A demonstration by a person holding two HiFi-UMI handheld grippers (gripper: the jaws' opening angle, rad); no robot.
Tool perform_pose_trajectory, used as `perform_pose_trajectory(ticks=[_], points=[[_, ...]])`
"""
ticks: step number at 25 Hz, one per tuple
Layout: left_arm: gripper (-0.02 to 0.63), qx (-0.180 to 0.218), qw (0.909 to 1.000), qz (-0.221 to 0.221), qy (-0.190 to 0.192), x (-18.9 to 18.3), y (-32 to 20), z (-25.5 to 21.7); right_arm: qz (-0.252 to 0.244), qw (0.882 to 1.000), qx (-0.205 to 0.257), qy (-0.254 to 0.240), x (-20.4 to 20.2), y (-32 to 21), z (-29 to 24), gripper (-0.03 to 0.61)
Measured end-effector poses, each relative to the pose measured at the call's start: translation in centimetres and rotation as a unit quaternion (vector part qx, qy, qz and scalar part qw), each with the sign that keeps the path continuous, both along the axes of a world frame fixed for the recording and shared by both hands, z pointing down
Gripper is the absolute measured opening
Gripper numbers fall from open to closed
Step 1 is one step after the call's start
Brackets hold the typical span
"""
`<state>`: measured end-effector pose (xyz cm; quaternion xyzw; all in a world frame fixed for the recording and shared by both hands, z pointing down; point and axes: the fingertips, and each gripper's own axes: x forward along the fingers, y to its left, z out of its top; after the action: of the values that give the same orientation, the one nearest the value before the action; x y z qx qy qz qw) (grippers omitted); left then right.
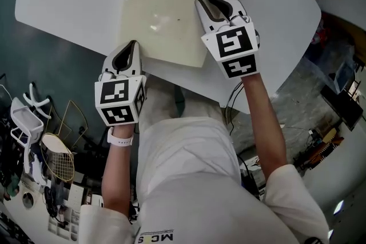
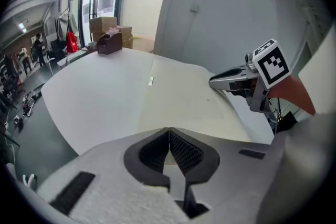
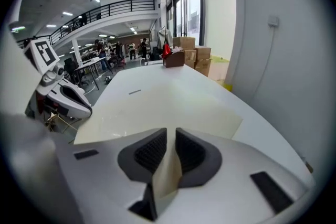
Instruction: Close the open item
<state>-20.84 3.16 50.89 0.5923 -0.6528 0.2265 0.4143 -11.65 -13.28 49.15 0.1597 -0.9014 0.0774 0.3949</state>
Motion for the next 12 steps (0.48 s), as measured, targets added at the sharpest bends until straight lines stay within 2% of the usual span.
perform_pose_trajectory(ticks=[1, 5, 12], points=[[0.026, 0.004, 1.0, 0.001, -0.008, -0.2, -0.2, -0.3, 0.004, 1.0, 0.002, -0.01, 0.1, 0.1, -0.5, 0.049], [0.026, 0.031, 0.9994, 0.002, -0.015, 0.6, -0.7, -2.5, 0.015, 0.999, 0.011, -0.036, 1.0, 1.2, -2.9, 0.046], [0.026, 0.076, 0.9968, 0.02, -0.016, 4.8, -0.6, -7.0, 0.035, 0.995, 0.03, -0.086, 4.7, 2.8, -8.6, 0.038]])
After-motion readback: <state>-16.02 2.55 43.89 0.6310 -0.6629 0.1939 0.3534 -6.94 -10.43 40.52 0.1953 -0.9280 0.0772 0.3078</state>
